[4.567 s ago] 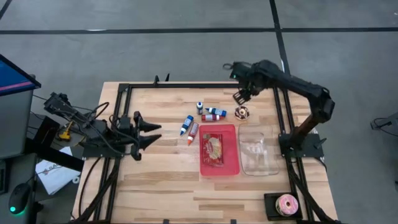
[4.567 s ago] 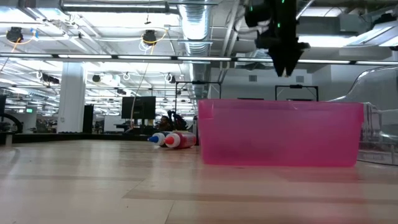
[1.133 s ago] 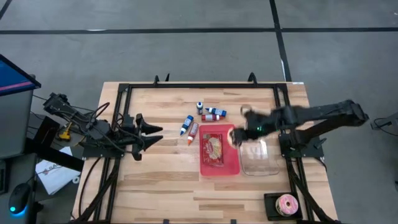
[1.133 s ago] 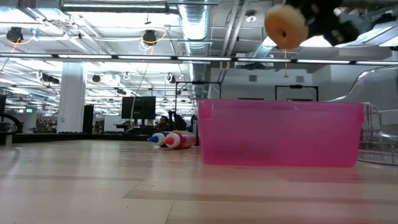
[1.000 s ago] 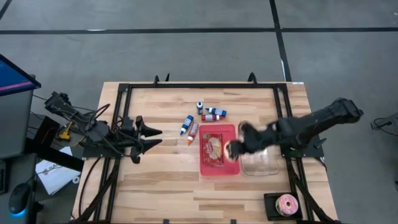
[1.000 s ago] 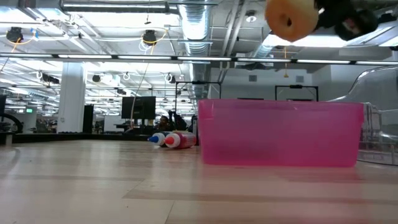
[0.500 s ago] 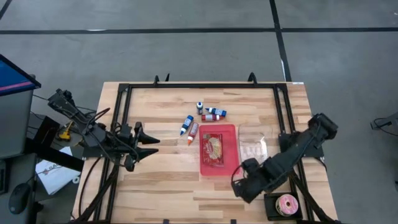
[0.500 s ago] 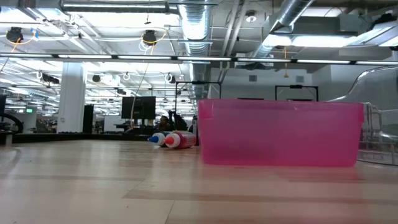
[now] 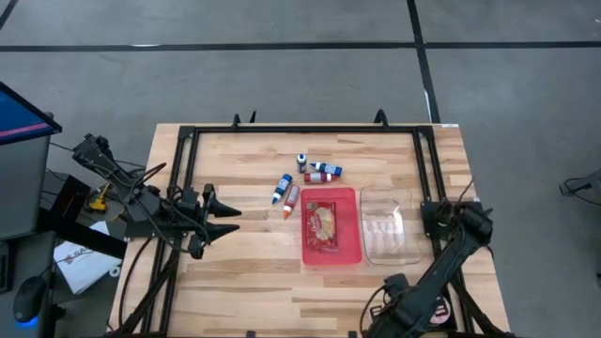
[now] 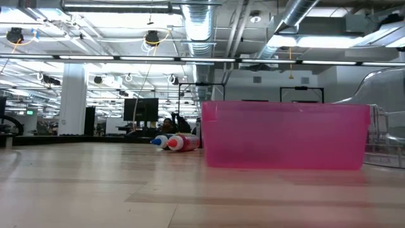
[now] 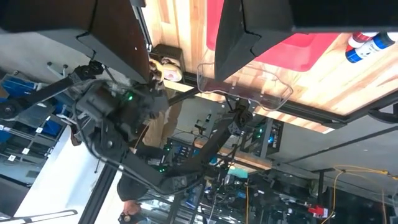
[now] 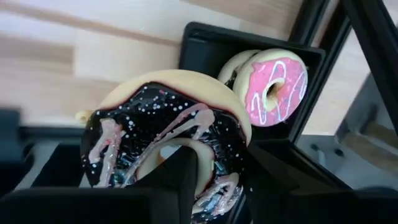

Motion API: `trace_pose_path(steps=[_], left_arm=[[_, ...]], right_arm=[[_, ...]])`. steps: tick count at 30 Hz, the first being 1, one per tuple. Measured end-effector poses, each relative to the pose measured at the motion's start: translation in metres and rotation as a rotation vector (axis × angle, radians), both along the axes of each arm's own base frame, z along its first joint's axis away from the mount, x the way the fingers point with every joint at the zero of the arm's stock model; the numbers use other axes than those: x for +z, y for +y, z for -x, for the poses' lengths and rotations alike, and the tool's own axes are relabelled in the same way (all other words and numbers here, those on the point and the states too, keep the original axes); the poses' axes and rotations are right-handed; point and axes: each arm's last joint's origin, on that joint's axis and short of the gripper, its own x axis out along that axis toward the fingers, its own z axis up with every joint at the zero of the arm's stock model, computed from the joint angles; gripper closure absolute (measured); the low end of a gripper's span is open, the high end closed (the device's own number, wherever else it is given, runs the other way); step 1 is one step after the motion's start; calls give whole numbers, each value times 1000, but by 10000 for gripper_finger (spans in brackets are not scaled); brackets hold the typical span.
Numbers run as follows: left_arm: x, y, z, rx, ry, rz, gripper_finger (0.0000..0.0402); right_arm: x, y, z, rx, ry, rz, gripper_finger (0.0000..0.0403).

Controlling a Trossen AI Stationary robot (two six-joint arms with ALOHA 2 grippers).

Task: Pick & Place Food Item
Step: Put the black donut into the black bin

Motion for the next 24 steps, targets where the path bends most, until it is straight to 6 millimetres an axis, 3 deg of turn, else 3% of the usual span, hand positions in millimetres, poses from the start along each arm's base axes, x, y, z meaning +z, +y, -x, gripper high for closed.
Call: trace_pose_path(steps=[5,10,24], left_arm=[[0,0,0,0,0,3,225],[0,0,0,0,-3,11,225],[-1,2,-2,16,9,4,225]], right_arm=[[-21,0,5,-24,86,45,325],[-29,1,13,-32,144,56,343],[-48,-1,30,-42,261,92,346]])
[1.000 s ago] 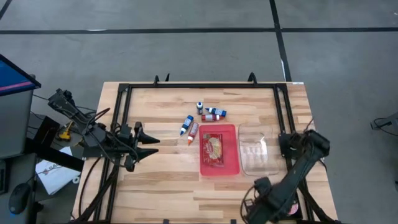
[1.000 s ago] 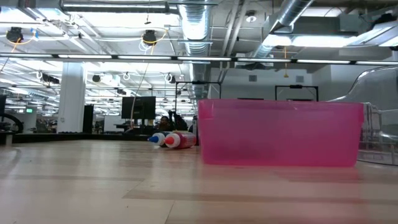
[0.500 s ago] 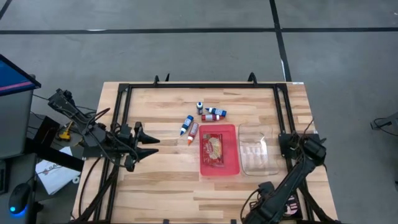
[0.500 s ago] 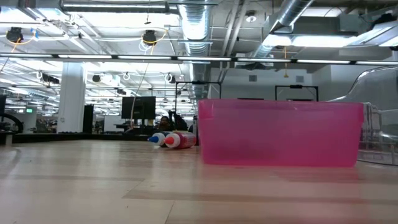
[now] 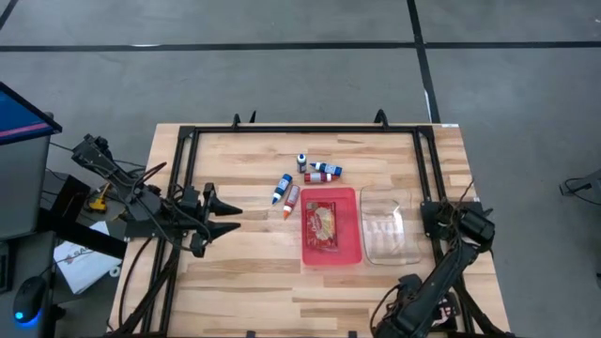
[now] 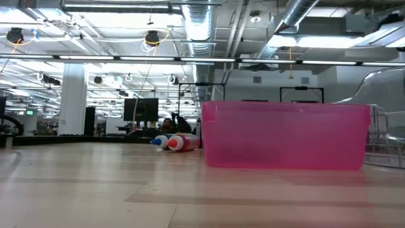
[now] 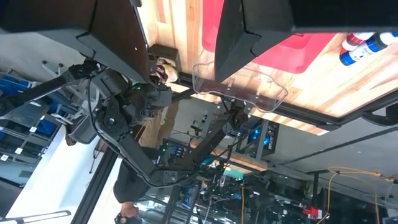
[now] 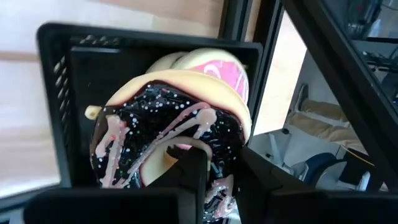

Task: Pick & Place Food Item
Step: Put the black donut into the black bin

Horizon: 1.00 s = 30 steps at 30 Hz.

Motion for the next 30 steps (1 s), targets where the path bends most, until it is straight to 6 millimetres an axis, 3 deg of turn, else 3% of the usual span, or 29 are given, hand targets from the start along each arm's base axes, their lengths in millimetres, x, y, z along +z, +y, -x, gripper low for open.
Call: trace_pose_path(steps=[15,25,30], left_arm=[[0,0,0,0,-1,-1,225],[0,0,0,0,-1,-4,225],[0,0,0,-1,-1,-5,225]], right_arm=[[-9,-6,-1,27,-2,14,335],[-9,-5,1,26,16,9,215],[-9,-6,0,24,12,6,180]])
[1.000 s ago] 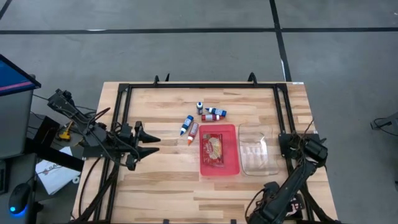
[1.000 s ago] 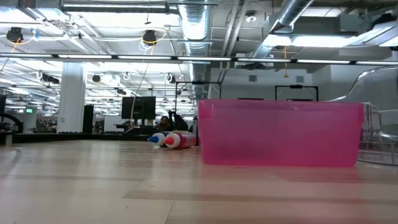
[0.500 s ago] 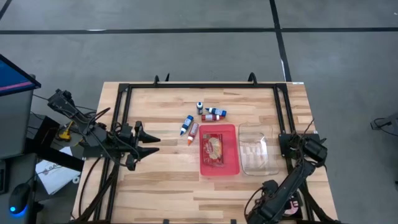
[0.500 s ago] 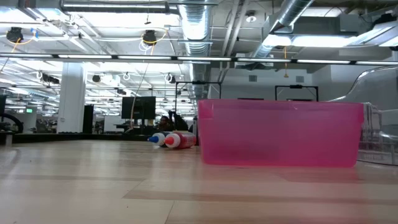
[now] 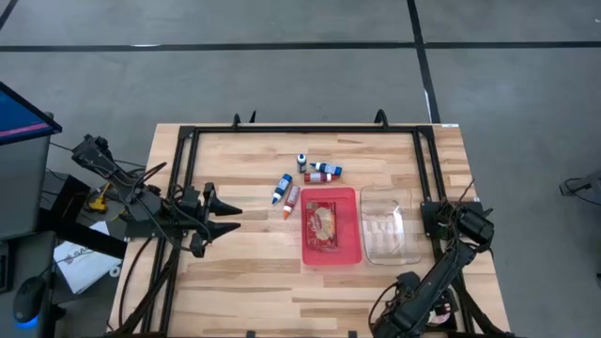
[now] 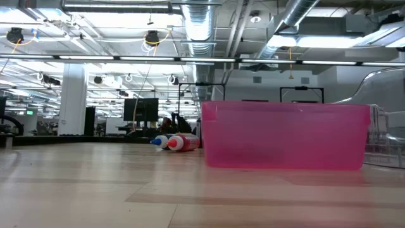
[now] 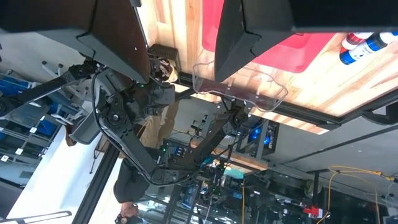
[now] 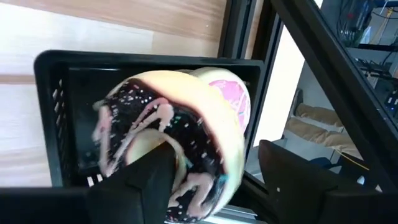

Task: Pick & Place Food Item
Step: Put the black donut into the black bin, then put the bottom blue food coloring bottle into the transparent bin

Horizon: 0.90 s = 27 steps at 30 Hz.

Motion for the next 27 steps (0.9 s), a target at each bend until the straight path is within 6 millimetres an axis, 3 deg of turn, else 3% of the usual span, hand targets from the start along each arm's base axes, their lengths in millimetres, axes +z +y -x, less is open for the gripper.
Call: trace_pose_path(steps=[15,27], left_arm=[[0,-2,1,-14,0,-7,225],[0,-2,1,-14,0,-6,225]], right_arm=[[-3,-4,-11,-8,-64,-2,175],[9,-16,-41,10,-238,29,175]])
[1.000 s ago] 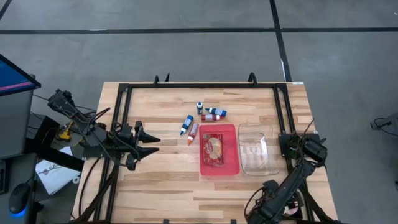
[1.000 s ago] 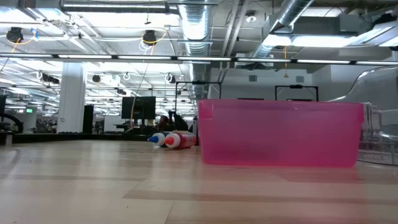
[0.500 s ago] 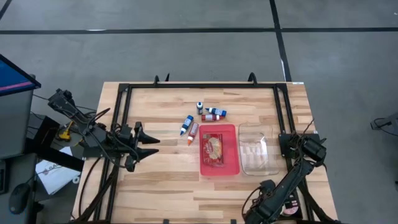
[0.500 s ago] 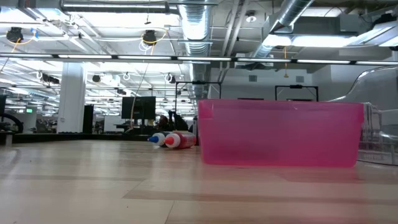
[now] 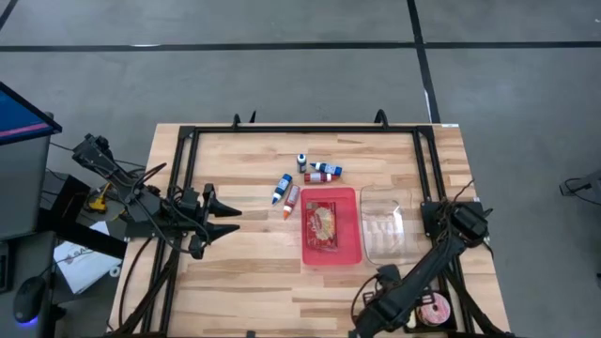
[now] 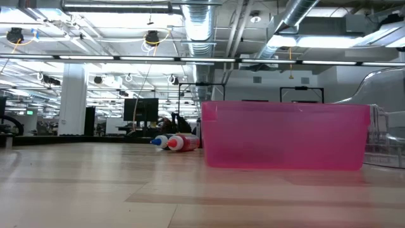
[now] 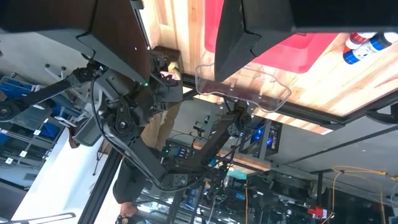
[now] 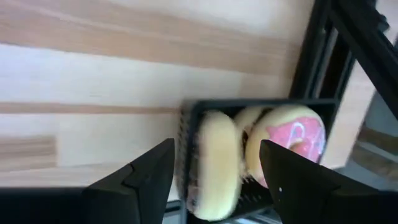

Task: Pick & Place Food Item
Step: Put the bottom blue food coloring bottle into the transparent bin

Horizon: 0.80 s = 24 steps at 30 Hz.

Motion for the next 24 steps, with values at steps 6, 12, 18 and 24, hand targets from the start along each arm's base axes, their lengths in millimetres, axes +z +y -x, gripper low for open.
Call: trace_pose_path(steps=[6,12,18,24], left_arm=[[0,1,-1,11,0,1,225],[0,2,-1,36,1,0,225],[-1,2,-1,49,5,12,225],[-8,4,0,88,60,35,225]], right_arm=[[13,-6,-11,12,-75,47,175],[31,-15,-27,27,-216,97,175],[53,-29,-47,61,-395,203,175],[87,-51,-74,147,-666,392,175]])
